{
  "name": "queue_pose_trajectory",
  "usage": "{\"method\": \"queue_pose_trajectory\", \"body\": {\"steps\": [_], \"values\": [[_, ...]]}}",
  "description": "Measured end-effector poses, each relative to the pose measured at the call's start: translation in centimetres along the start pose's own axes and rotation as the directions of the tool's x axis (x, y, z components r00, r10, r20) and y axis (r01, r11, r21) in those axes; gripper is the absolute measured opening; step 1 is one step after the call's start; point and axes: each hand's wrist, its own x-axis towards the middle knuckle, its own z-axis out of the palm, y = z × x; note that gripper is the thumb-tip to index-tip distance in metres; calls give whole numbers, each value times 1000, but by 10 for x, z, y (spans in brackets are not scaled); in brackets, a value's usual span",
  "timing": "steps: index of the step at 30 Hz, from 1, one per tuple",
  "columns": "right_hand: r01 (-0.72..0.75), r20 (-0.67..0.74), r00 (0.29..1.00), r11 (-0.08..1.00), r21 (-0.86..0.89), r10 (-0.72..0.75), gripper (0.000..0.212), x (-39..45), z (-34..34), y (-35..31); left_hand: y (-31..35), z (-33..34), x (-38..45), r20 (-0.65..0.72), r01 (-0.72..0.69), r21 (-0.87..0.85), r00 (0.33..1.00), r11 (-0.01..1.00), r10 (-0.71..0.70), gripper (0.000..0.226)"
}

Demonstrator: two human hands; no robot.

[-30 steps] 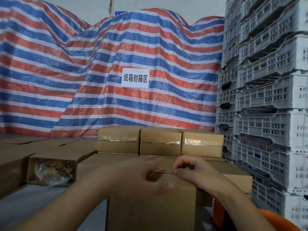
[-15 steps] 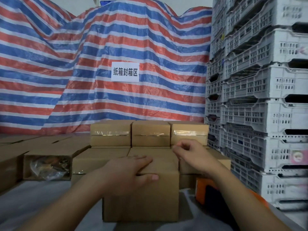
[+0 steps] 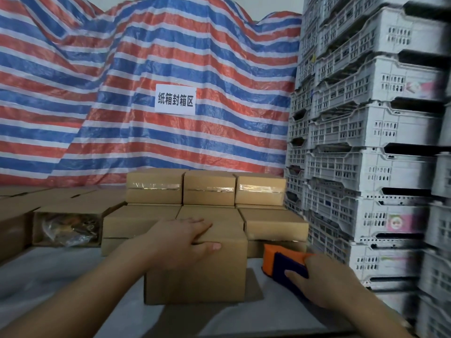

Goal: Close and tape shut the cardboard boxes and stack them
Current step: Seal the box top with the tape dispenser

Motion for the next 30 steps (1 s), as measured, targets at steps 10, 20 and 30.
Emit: {"method": "queue_pose_trajectory", "body": {"steps": [10,20,30], "values": [[-101,-192,976,995,6,100,56,0,6,-1,1,-21,-3,169,164,-511,982,844,-88,78],[-7,12,1000,294,956,-17,61,37,-119,-67,-22,-26,-2,119,133,-833,991,538,-60,71],[-100,157,935,190,977,-317,65,85,-116,-124,-30,-18,16,112,97,-993,962,-74,-248,92]]}}
